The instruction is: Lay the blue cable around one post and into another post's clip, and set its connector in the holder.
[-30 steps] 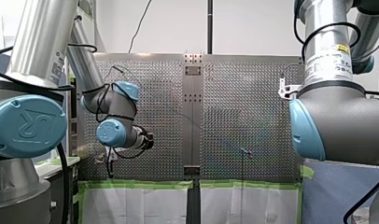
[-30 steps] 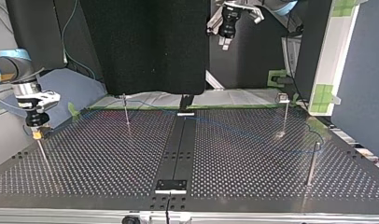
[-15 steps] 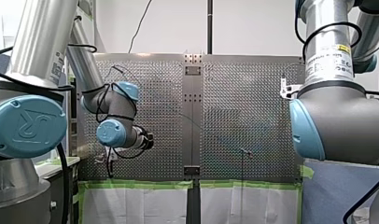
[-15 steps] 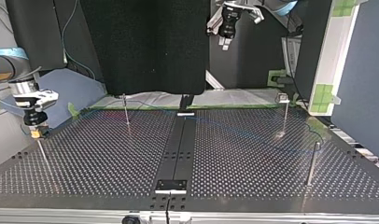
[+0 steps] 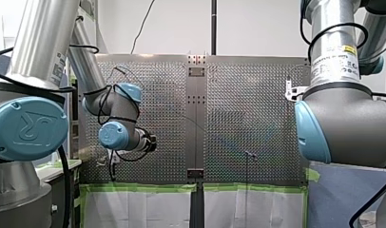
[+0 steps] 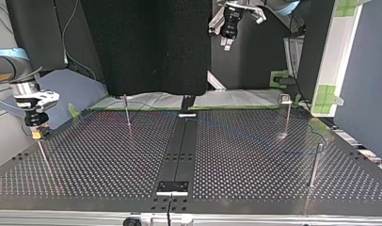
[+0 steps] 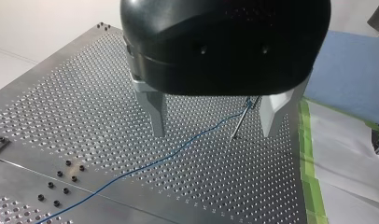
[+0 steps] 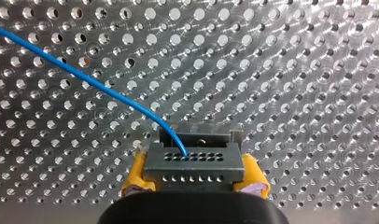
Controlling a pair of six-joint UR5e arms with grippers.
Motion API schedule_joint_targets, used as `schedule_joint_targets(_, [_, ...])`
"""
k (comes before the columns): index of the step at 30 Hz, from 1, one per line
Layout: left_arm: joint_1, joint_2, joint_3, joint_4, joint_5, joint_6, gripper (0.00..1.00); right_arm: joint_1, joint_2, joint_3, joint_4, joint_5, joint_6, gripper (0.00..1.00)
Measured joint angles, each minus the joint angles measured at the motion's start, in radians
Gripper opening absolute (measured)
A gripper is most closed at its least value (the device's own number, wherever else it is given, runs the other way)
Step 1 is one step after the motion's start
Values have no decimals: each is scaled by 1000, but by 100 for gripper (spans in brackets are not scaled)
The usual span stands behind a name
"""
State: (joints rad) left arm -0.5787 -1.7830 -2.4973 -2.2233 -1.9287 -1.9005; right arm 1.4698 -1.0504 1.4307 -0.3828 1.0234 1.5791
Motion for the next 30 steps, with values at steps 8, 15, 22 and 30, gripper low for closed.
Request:
schedule_joint_targets(8, [0, 0, 1, -3, 0, 0, 100, 0, 0, 0, 0, 0, 0, 0])
schedule_joint_targets(15, [1, 0, 3, -4, 0, 0, 100, 0, 0, 0, 0, 0, 0, 0])
schedule_joint_targets(22, [2, 0, 7, -4, 1, 0, 100, 0, 0, 0, 0, 0, 0, 75])
schedule_joint_targets(30, [3, 0, 8, -11, 1, 2, 100, 0, 0, 0, 0, 0, 0, 95])
